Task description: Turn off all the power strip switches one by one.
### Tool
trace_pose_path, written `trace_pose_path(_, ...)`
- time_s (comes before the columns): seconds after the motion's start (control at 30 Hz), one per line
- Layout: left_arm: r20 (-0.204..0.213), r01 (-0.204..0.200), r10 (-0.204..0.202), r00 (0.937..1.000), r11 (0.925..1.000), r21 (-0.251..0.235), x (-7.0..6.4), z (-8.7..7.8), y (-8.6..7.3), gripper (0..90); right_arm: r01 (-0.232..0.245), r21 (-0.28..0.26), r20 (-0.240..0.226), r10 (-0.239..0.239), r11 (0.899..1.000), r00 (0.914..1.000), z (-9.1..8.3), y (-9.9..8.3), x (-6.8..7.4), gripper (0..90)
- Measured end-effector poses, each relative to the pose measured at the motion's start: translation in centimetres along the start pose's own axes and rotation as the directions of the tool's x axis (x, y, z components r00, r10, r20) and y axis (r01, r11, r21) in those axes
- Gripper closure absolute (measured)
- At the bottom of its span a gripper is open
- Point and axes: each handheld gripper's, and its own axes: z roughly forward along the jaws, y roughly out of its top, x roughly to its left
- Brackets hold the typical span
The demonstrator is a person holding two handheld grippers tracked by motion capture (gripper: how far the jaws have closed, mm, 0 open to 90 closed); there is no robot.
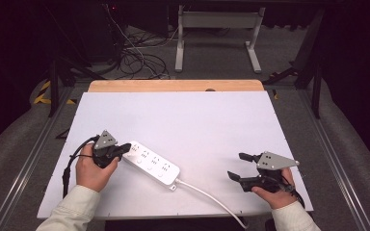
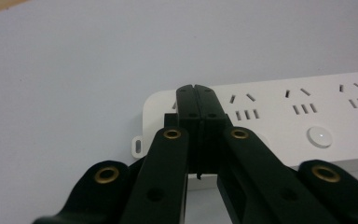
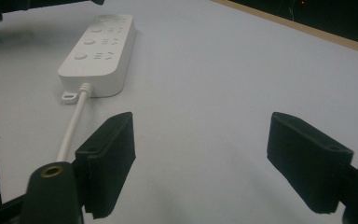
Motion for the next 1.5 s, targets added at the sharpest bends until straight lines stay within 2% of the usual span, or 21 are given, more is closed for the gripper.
trace_pose_path(0.03,0.006,0.004,-0.004,1.0,0.9998,-0.017,-0.2,-0.4,0.1,90.0,0.001,0.002,0.0,-0.001,1.0,1.0,0.0,0.0,0.0,24.4)
trace_pose_path(0.1,0.01,0.008,-0.007,0.9999,0.9997,-0.022,-0.3,-0.5,0.2,90.0,0.004,-0.001,0.001,-0.004,1.0,1.0,-0.1,0.0,0.0,24.4)
trace_pose_path(0.13,0.034,0.014,-0.012,0.9994,0.9994,-0.033,-0.5,-0.7,0.3,90.0,0.003,-0.003,0.001,-0.003,1.0,1.0,-0.1,0.0,0.0,24.4)
trace_pose_path(0.27,0.057,0.009,-0.006,0.9983,0.9986,-0.052,-1.0,-0.9,0.4,90.0,0.003,-0.002,0.0,-0.003,1.0,1.0,-0.1,0.0,0.0,24.3)
trace_pose_path(0.3,0.081,0.001,0.004,0.9967,0.9984,-0.057,-1.5,-0.9,0.6,90.0,0.003,-0.001,-0.001,-0.003,1.0,1.0,-0.1,0.0,0.0,24.3)
trace_pose_path(0.37,0.099,-0.019,0.025,0.9947,0.9982,-0.057,-2.0,-0.7,0.7,90.0,0.002,-0.001,-0.002,-0.002,1.0,1.0,0.0,0.0,0.0,24.3)
trace_pose_path(0.4,0.099,-0.019,0.025,0.9947,0.9982,-0.057,-2.0,-0.7,0.7,90.0,-0.001,-0.001,-0.001,0.001,1.0,1.0,0.0,0.0,0.0,24.3)
trace_pose_path(0.43,0.122,-0.022,0.029,0.9921,0.9983,-0.055,-2.5,-0.4,0.9,90.0,-0.001,0.001,-0.002,0.001,1.0,1.0,0.0,0.0,0.1,24.3)
trace_pose_path(0.5,0.142,-0.028,0.035,0.9893,0.9983,-0.051,-3.0,-0.2,1.0,90.0,0.003,0.002,-0.004,-0.003,1.0,1.0,0.1,0.0,0.1,24.3)
trace_pose_path(0.6,0.143,-0.044,0.05,0.9885,0.9979,-0.048,-3.2,-0.2,1.1,90.0,0.002,0.001,-0.005,-0.002,1.0,1.0,0.1,0.0,0.1,24.3)
trace_pose_path(0.9,0.148,-0.023,0.021,0.9887,0.9996,0.015,-2.9,0.8,0.4,90.0,0.003,0.001,-0.006,-0.003,1.0,1.0,0.1,0.1,0.2,24.3)
trace_pose_path(0.93,0.13,-0.027,0.023,0.9912,0.9991,0.032,-2.9,0.9,0.4,90.0,0.001,0.0,-0.006,-0.001,1.0,1.0,0.1,0.0,0.1,24.3)
trace_pose_path(1.03,0.119,-0.033,0.027,0.9925,0.998,0.054,-2.8,1.2,0.2,90.0,0.003,0.002,-0.006,-0.003,1.0,1.0,0.1,0.1,0.2,24.3)
trace_pose_path(1.07,0.124,-0.02,0.012,0.9922,0.9981,0.059,-2.9,1.2,0.2,90.0,0.003,0.002,-0.007,-0.003,1.0,1.0,0.1,0.1,0.2,24.3)
trace_pose_path(1.1,0.117,-0.033,0.025,0.9929,0.9972,0.068,-2.9,1.3,0.2,90.0,0.003,0.002,-0.006,-0.003,1.0,1.0,0.1,0.1,0.2,24.3)
trace_pose_path(1.4,0.114,-0.036,0.022,0.9932,0.9918,0.123,-2.9,1.9,-0.1,90.0,0.004,0.0,-0.006,-0.004,1.0,1.0,0.0,0.1,0.1,24.3)
trace_pose_path(1.5,0.112,-0.035,0.021,0.9935,0.9917,0.124,-3.0,2.1,-0.1,90.0,0.004,0.002,-0.006,-0.004,1.0,1.0,0.0,0.1,0.2,24.3)
